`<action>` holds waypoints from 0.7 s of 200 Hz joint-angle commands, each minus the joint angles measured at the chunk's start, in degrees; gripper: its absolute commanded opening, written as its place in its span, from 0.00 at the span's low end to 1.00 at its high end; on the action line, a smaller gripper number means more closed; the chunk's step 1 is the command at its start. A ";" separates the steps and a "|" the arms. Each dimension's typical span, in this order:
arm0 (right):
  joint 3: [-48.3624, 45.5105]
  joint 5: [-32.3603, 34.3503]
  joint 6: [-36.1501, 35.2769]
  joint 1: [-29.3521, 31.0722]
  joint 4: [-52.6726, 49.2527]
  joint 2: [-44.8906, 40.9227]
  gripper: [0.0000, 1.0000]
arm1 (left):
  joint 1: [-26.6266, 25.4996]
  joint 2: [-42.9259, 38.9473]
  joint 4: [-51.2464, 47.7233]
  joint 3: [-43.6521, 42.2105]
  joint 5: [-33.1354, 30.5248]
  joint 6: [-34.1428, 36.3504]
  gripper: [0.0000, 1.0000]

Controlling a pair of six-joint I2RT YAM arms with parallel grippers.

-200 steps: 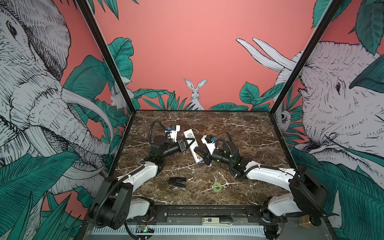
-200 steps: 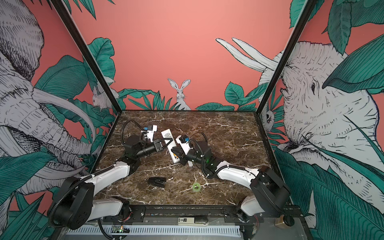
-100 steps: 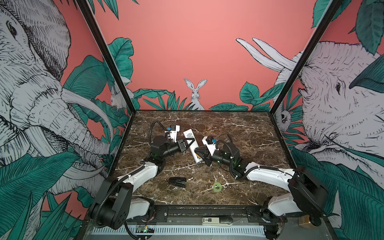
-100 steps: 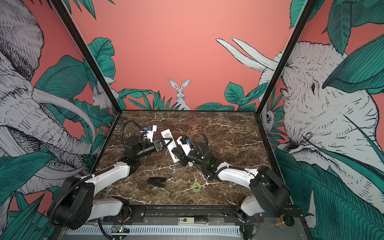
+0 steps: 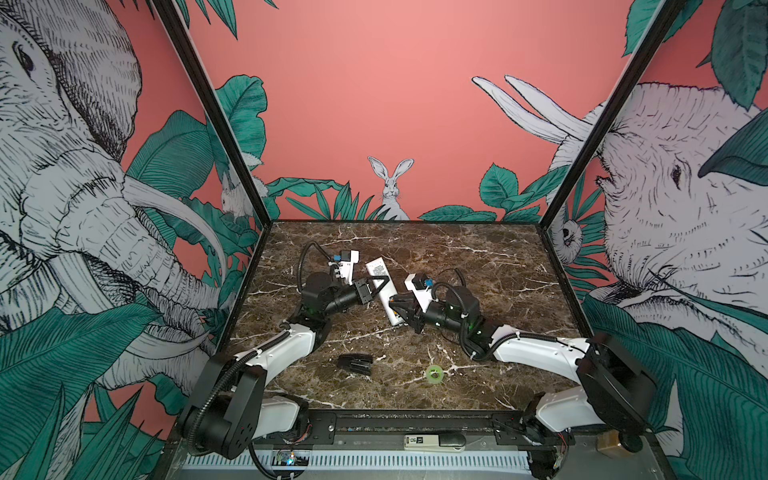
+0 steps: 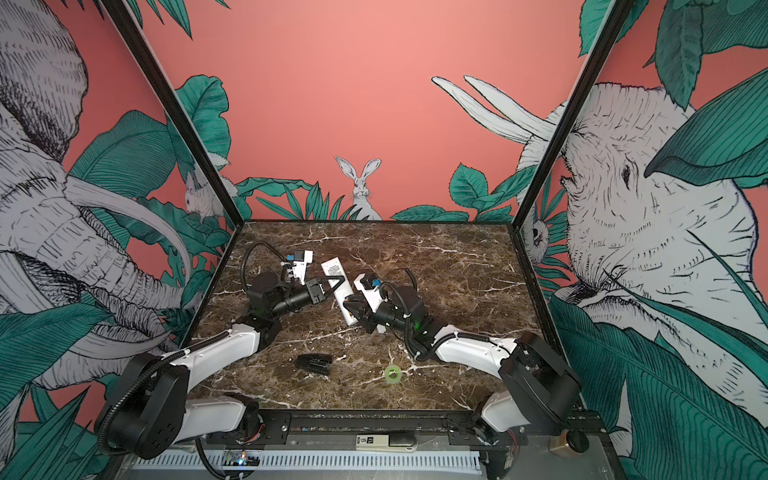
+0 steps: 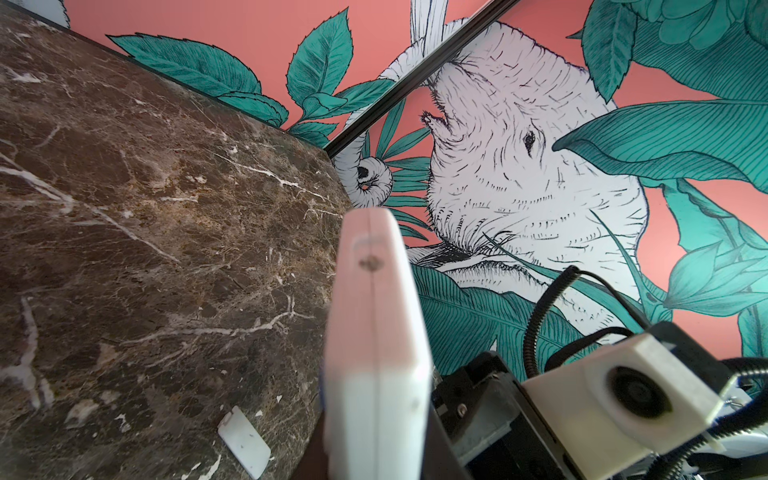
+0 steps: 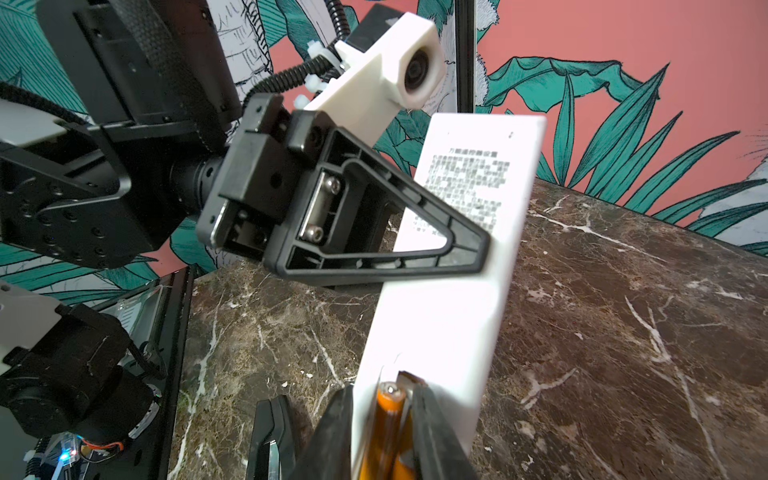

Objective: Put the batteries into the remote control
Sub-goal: 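Lower the battery into the remote's compartment beside the first battery with the right gripper, then press both orange batteries down into the compartment with the right gripper fingers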

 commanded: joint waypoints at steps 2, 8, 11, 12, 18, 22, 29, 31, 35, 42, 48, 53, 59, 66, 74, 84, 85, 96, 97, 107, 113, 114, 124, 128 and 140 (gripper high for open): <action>0.17 1.12 -2.05 0.29 -1.58 -2.61 0.30 | 0.13 -1.11 3.09 -0.48 1.15 -0.55 0.00; 0.34 1.21 -2.63 0.31 -2.55 -3.28 0.31 | 0.14 -1.10 2.89 -0.48 1.15 -0.50 0.00; 0.44 1.26 -2.92 0.29 -3.03 -3.52 0.31 | 0.18 -1.09 2.93 -0.48 1.17 -0.51 0.00; 0.48 1.26 -3.04 0.29 -3.18 -3.63 0.31 | 0.16 -1.10 2.85 -0.48 1.16 -0.51 0.00; 0.66 1.28 -3.70 0.29 -4.33 -4.18 0.32 | 0.09 -1.03 2.78 -0.56 1.32 -0.41 0.00; 0.77 1.26 -4.12 0.29 -5.02 -4.64 0.34 | 0.18 -1.03 2.76 -0.57 1.24 -0.40 0.00; 1.07 1.05 -4.94 0.30 -6.45 -5.23 0.34 | 0.14 -1.11 2.68 -0.66 1.24 -0.33 0.00; 1.24 0.99 -5.25 0.34 -7.01 -5.40 0.35 | 0.14 -1.05 2.75 -0.66 1.28 -0.33 0.00; 1.51 0.93 -5.73 0.30 -8.06 -5.80 0.35 | 0.14 -1.03 2.70 -0.72 1.27 -0.31 0.00; 1.89 0.67 -6.70 0.31 -9.62 -6.45 0.35 | 0.14 -1.02 2.70 -0.78 1.35 -0.33 0.00; 2.15 0.56 -7.40 0.30 -10.70 -7.01 0.35 | 0.16 -1.00 2.71 -0.84 1.33 -0.32 0.00; 2.28 0.43 -7.92 0.29 -11.55 -7.62 0.35 | 0.14 -1.03 2.70 -0.84 1.40 -0.32 0.00; 2.50 0.31 -8.80 0.29 -12.74 -8.37 0.36 | 0.16 -1.10 2.67 -0.90 1.48 -0.26 0.00; 2.80 -0.01 -9.99 0.30 -14.43 -9.40 0.37 | 0.15 -1.15 2.24 -0.92 1.59 -0.07 0.00; 3.35 -0.29 -11.52 0.30 -16.76 -10.55 0.40 | 0.11 -1.27 1.76 -0.84 1.75 0.17 0.00; 4.66 -1.40 -14.20 0.29 -21.07 -11.98 0.45 | 0.14 -1.47 0.93 -0.83 1.95 0.66 0.00; 4.92 -1.60 -14.48 0.29 -21.91 -12.07 0.45 | 0.18 -1.52 0.88 -0.84 1.95 0.69 0.00; 8.24 -3.06 -19.49 0.29 -30.56 -12.69 0.46 | 0.14 -1.71 0.03 -0.78 2.29 1.11 0.00; 8.65 -3.09 -19.98 0.29 -31.44 -12.69 0.46 | 0.18 -1.76 -0.01 -0.81 2.38 1.14 0.00; 12.02 -3.45 -24.09 0.30 -39.54 -12.72 0.45 | 0.14 -1.88 -0.51 -0.82 2.67 1.34 0.00; 13.85 -3.49 -26.23 0.33 -43.53 -12.68 0.45 | 0.14 -1.95 -0.67 -0.84 2.98 1.43 0.00; 14.09 -3.48 -26.69 0.31 -44.08 -12.64 0.45 | 0.14 -1.97 -0.67 -0.88 3.03 1.47 0.00; 16.35 -3.13 -29.92 0.29 -49.19 -12.60 0.45 | 0.09 -2.05 -0.92 -0.90 3.47 1.52 0.00; 17.10 -3.00 -30.87 0.29 -50.58 -12.56 0.44 | 0.13 -2.02 -1.09 -0.92 3.71 1.56 0.00; 18.61 -2.54 -33.42 0.34 -53.54 -12.47 0.44 | 0.14 -2.24 -1.48 -0.98 4.15 1.69 0.00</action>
